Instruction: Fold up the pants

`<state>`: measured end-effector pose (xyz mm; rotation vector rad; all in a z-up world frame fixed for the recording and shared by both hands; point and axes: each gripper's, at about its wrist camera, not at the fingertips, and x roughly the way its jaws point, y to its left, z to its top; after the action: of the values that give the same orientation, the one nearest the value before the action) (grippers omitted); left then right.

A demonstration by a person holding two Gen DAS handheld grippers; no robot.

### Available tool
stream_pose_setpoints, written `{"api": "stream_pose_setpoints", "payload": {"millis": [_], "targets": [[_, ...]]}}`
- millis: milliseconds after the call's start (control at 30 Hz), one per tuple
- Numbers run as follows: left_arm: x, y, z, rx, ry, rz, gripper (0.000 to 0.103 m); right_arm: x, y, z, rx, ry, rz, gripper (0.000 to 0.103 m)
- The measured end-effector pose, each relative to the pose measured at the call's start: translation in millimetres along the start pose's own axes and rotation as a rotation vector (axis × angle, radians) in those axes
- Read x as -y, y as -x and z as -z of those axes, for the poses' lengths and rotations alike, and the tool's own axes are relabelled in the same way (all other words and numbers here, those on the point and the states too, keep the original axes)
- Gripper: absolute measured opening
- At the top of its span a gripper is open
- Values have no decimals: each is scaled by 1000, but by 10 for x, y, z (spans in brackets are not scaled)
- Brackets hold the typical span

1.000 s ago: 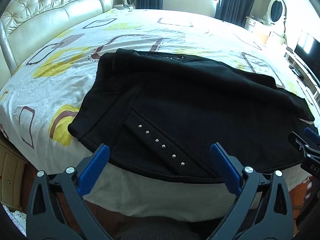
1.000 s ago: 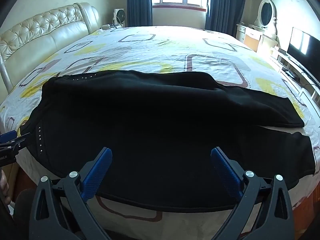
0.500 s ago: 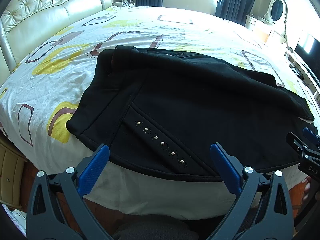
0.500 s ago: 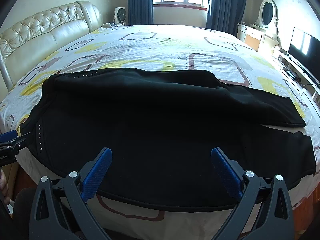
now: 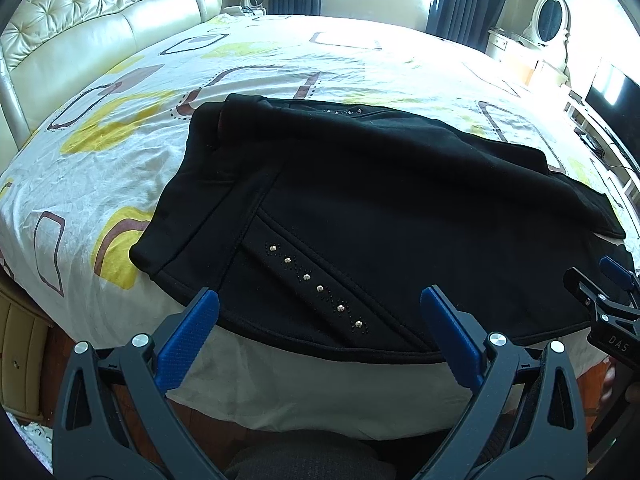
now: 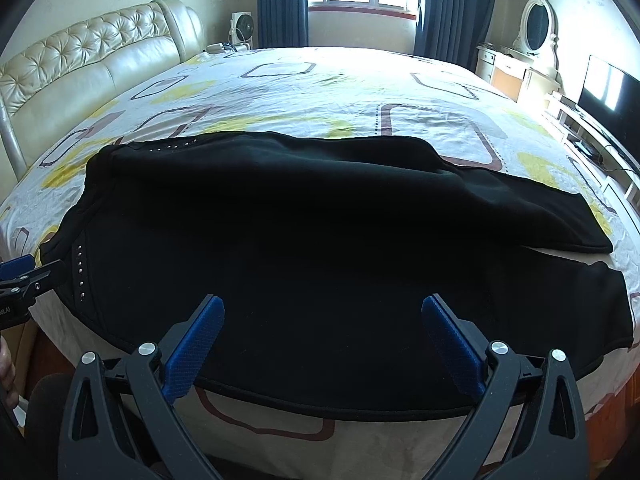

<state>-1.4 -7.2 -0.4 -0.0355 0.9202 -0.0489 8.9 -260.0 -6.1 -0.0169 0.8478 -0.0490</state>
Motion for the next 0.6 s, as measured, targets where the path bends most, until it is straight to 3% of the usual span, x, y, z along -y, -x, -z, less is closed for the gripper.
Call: {"api": "stream_pose_setpoints", "payload": {"millis": [600], "targets": [[-6, 33, -39, 4, -3, 16, 101, -13, -6, 24, -5, -5, 1, 99]]}}
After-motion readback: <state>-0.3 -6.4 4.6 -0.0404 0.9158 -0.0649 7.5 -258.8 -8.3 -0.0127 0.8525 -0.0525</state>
